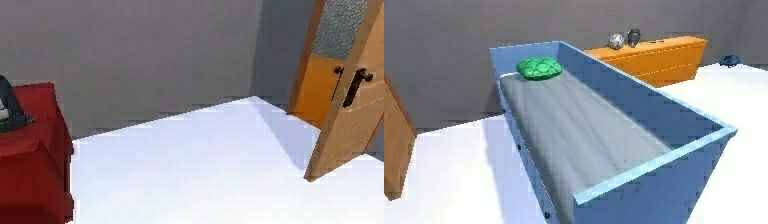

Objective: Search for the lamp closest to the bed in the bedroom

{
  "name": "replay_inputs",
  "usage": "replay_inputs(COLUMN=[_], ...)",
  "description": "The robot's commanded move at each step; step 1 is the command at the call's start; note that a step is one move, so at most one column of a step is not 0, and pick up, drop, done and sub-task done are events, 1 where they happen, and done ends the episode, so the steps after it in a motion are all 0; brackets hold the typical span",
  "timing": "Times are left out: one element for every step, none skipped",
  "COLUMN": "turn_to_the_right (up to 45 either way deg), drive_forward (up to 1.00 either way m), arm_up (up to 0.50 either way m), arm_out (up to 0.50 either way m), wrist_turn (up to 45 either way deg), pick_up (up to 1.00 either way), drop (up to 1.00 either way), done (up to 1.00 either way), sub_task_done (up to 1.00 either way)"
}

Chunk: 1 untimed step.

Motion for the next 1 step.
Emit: replay_inputs(turn_to_the_right=[-45.0], drive_forward=[0.0], arm_up=[0.0], arm_out=[0.0], wrist_turn=[0.0], pick_up=[0.0], drop=[0.0], done=[0.0], sub_task_done=[0.0])
